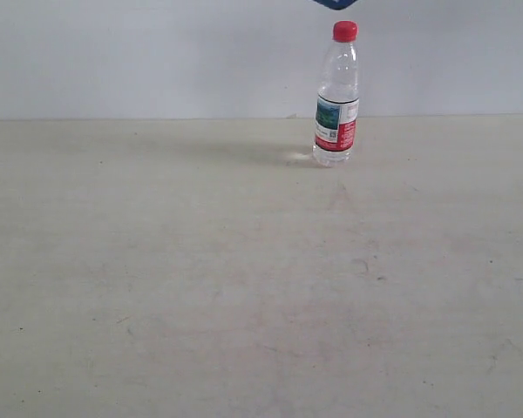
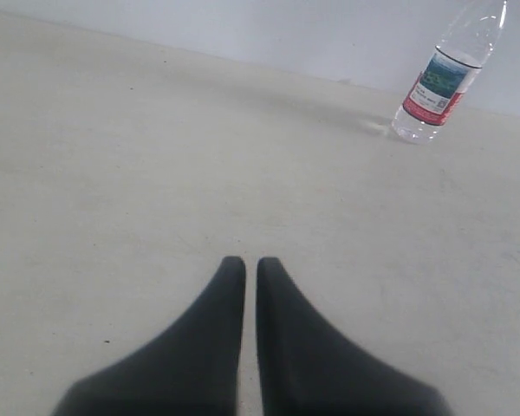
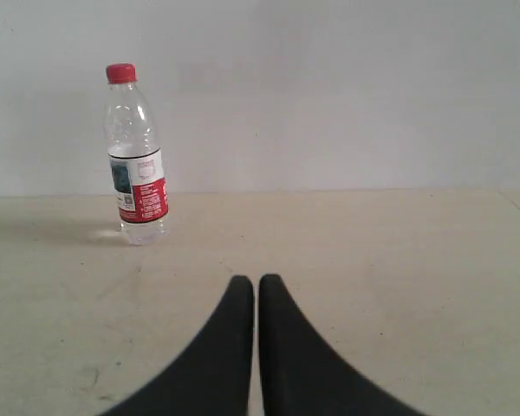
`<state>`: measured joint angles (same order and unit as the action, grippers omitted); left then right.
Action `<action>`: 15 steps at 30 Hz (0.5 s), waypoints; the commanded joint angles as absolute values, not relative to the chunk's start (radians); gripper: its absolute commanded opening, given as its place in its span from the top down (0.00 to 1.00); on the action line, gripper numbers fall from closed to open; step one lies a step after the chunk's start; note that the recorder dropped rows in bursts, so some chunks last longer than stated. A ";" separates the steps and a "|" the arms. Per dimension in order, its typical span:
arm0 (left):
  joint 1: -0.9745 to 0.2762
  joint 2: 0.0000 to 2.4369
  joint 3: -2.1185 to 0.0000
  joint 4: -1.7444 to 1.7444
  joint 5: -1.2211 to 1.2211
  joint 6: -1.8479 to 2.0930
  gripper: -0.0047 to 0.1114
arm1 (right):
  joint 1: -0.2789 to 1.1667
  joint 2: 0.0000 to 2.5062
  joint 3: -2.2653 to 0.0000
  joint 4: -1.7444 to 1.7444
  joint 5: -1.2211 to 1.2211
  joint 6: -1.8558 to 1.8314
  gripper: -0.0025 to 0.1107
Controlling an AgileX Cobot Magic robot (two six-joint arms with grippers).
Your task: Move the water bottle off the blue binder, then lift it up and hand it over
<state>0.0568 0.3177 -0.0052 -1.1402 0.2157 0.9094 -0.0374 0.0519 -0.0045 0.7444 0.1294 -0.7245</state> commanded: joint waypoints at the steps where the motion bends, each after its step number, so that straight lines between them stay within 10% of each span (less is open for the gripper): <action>1: 0.060 0.315 -0.002 -1.139 0.210 0.904 0.92 | -0.040 0.056 0.000 0.694 0.233 -0.679 0.98; 15: 0.060 0.297 0.000 -1.139 0.208 0.904 0.92 | 0.123 0.000 0.000 -0.105 0.369 0.124 0.98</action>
